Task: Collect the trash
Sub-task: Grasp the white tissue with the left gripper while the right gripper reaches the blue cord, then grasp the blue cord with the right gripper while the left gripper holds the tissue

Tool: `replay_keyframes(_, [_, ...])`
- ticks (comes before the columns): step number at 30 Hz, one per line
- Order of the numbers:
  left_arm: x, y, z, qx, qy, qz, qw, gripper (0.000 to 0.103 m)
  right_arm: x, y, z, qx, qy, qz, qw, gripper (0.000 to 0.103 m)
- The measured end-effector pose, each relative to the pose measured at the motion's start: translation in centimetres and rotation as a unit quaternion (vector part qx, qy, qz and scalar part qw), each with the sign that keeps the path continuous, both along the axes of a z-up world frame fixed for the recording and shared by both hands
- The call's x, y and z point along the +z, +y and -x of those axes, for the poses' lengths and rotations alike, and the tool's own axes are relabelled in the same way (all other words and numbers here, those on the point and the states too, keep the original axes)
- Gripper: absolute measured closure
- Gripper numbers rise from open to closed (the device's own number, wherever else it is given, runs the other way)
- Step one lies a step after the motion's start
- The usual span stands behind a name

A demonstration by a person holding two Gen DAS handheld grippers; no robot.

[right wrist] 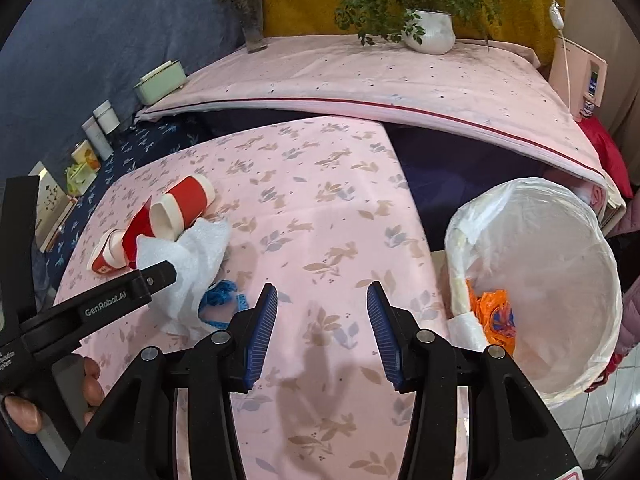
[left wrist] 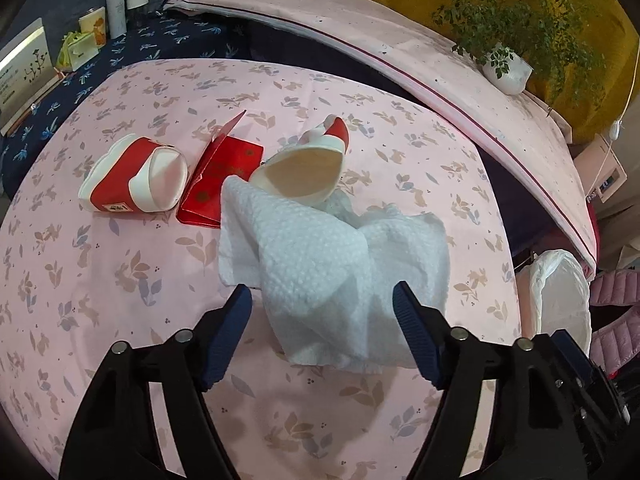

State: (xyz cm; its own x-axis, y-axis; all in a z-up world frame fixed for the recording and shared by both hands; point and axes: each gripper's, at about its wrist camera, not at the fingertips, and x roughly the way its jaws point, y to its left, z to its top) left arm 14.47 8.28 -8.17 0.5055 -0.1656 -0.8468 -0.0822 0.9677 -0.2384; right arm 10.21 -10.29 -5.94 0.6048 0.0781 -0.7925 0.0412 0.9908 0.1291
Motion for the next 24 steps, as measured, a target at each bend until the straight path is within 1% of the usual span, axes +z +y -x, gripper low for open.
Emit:
replay_keyframes(3, [-0.5,0.3,-0.4,-0.011,0.006,0.006,0.9999,0.054,-0.5,1.6,-0.5,0.012,0.008,0.003,1.000,0.057])
replay_keyframes(5, [-0.8,0.5,-0.5,-0.020,0.008,0.007,0.9997,0.071,-0.9,2.4,-0.8,0.020,0.012,0.005,1.000,0.057])
replay_keyframes(7, [-1.0,0.8,-0.5,-0.032,0.010,0.011,0.9994,0.086,-1.2,3.2,-1.2,0.025,0.017,0.007,1.000,0.057])
replay_keyframes(8, [-1.0,1.0,-0.4,-0.035,0.010,0.012,0.9993,0.091,-1.4,3.5,-1.3,0.028,0.019,0.006,0.999,0.057])
replay_keyframes(11, [-0.6,2.1,0.1,-0.031,0.001,0.000,0.9995,0.098,-1.8,4.4,-1.9,0.033,0.027,0.004,0.999,0.057])
replay_keyframes(13, [-0.1,3.0,0.5,-0.026,-0.006,-0.008,0.9996,0.098,-2.0,5.0,-2.2,0.037,0.030,0.003,0.999,0.057])
replay_keyframes(17, [1.3,5.3,1.6,-0.019,-0.021,0.009,0.9995,0.098,-2.3,6.3,-2.8,0.046,0.033,0.003,0.998,0.057])
replay_keyframes(20, [2.2,6.7,2.4,-0.014,-0.034,-0.004,0.9993,0.098,-2.6,7.4,-3.2,0.055,0.038,-0.002,0.998,0.057])
replay_keyframes(23, [2.2,8.3,2.8,0.002,-0.029,0.000,0.9996,0.098,-3.1,8.8,-3.4,0.068,0.044,-0.003,0.997,0.057])
replay_keyframes(24, [2.1,8.8,3.0,0.007,-0.028,-0.005,0.9996,0.098,-3.4,9.4,-3.5,0.073,0.047,-0.004,0.996,0.057])
